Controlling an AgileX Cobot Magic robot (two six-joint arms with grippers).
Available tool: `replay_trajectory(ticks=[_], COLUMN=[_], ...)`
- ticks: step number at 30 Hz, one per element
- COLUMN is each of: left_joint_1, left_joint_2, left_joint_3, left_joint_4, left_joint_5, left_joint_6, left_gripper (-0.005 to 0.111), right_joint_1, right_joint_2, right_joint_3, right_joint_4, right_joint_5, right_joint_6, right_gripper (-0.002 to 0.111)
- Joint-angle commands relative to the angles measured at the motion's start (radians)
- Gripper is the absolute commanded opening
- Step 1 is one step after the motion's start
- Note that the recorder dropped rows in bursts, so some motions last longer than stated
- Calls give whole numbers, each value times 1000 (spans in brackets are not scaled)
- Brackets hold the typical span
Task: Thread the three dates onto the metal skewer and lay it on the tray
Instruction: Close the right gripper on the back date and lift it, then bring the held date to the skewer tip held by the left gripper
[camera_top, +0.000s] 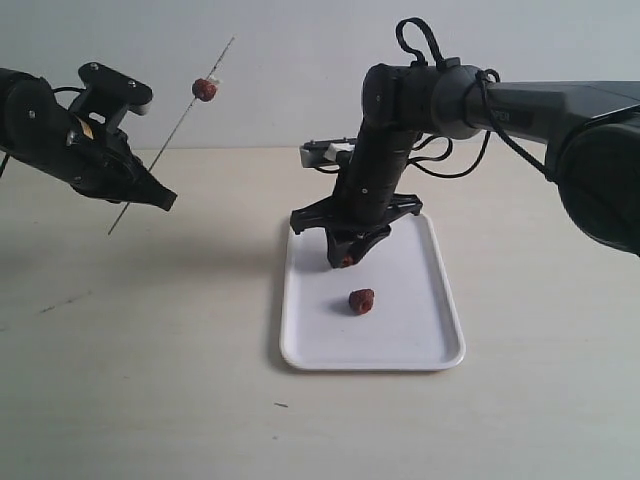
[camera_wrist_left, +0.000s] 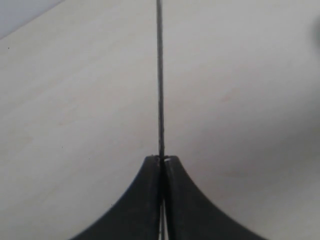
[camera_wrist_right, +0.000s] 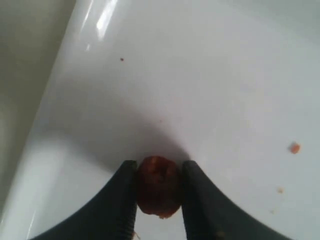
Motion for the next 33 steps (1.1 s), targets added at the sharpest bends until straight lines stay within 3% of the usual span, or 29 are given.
replay_trajectory(ticks=[1,13,26,33], left_joint_1=[-4,-16,-202,-216], left_joint_2=[0,0,0,10], left_joint_3=[-7,-7,-7,-7], left_joint_4=[-11,-24,-45,-147], left_joint_5=[-11,39,107,185], left_joint_6=[-2,8,105,105], left_gripper=[0,0,0,0], right_joint_1=[-3,-94,-216,-251], right_joint_2=[1,-58,-71,-71], right_joint_3=[-2,-2,-2,-2], right_joint_4=[7,-6,179,272], right_joint_5=[-31,-146,-450,-510], right_joint_6=[-8,73,92,72], right_gripper=[27,27,27,27])
